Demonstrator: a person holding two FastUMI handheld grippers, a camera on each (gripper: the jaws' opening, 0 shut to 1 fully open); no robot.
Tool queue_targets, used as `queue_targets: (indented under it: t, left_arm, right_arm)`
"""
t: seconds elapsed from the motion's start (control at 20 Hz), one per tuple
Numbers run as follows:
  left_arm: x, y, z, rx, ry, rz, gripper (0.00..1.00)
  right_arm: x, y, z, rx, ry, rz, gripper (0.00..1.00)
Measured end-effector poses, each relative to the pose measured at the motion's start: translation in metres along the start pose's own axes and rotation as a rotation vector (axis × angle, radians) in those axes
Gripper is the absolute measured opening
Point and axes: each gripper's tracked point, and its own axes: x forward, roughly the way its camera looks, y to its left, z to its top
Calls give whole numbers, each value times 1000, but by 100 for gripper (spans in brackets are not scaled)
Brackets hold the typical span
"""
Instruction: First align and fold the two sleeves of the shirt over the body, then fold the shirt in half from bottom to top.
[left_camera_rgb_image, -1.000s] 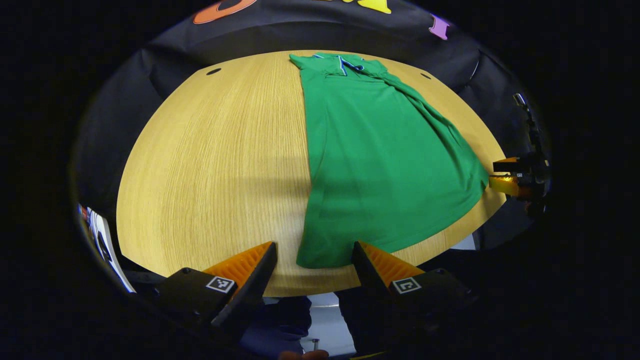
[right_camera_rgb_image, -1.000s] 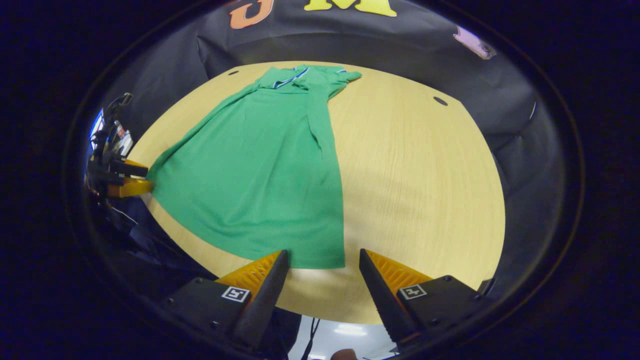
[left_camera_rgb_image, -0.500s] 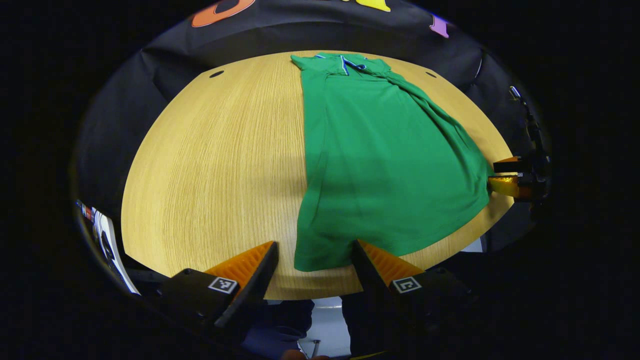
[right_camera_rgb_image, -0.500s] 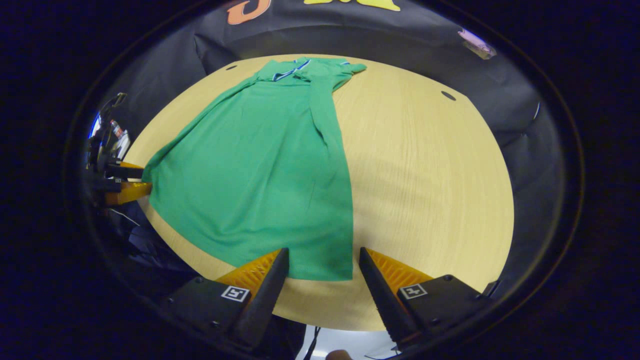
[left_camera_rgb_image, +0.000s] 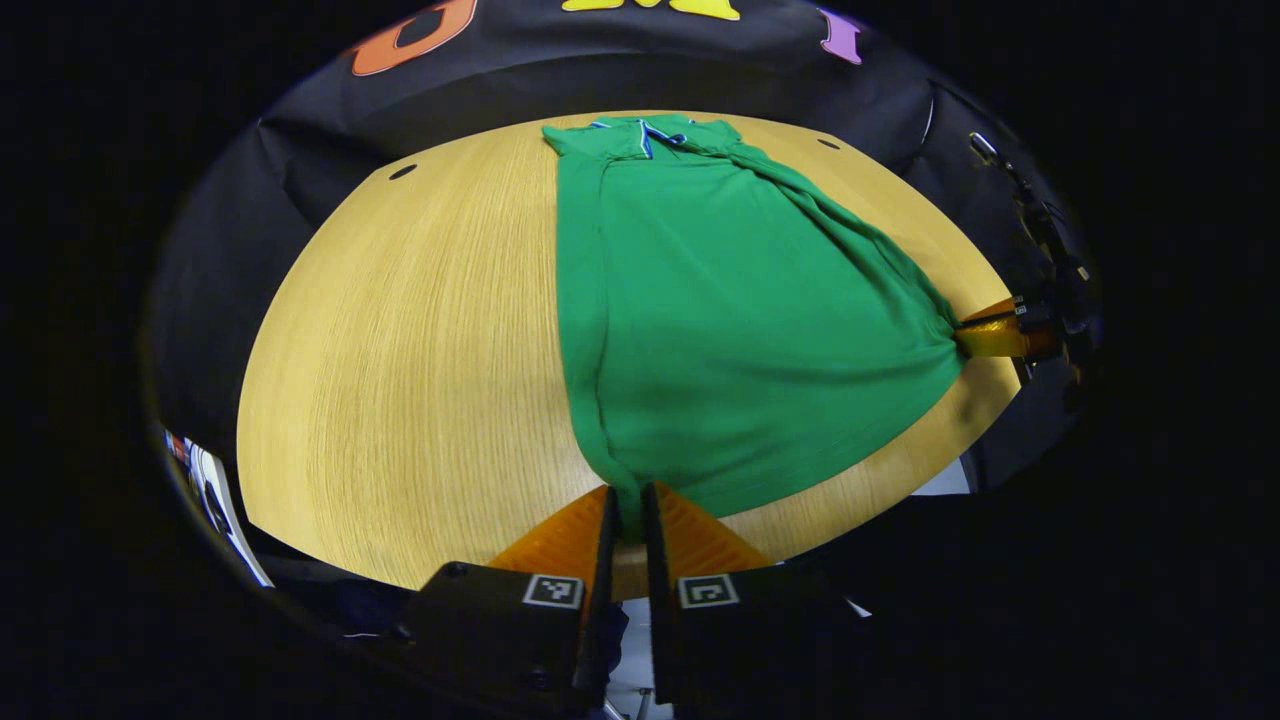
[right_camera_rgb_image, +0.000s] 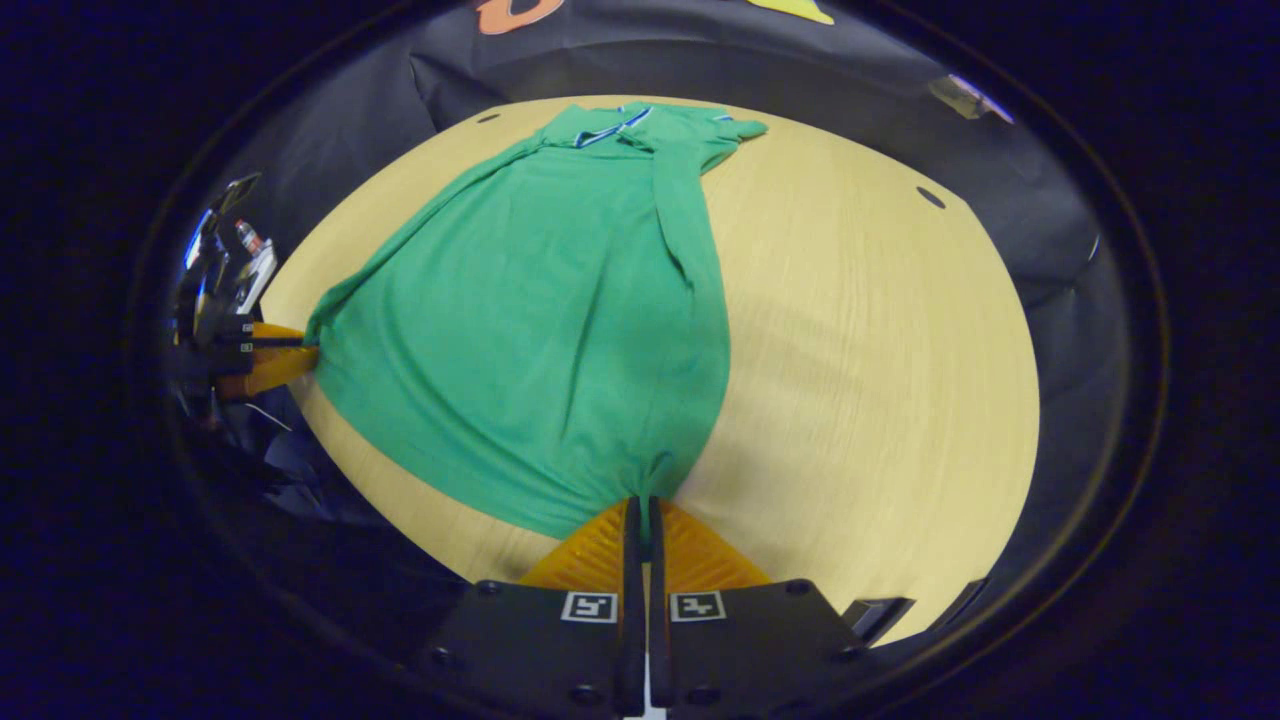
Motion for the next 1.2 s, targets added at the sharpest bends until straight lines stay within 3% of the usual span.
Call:
queue_targets:
  t: [0.1, 0.2, 0.6, 1.0, 1.2]
  left_arm:
    - [-1, -2, 0, -19, 14, -18, 7]
    - [-6, -6, 3, -51, 28, -49, 4]
    - [-32, -3, 34, -14, -46, -87, 4]
    - [-42, 11, 105, -17, -156, -113, 3]
    - [-46, 16, 140, -80, -190, -148, 4]
  right_arm:
    - [-1, 0, -1, 24, 12, 2, 3]
    - [-4, 3, 0, 68, 11, 28, 3]
    - [-40, 1, 20, 221, -29, 162, 0]
    - [-59, -9, 85, 294, -102, 221, 2]
    - [-68, -16, 123, 366, -135, 243, 2]
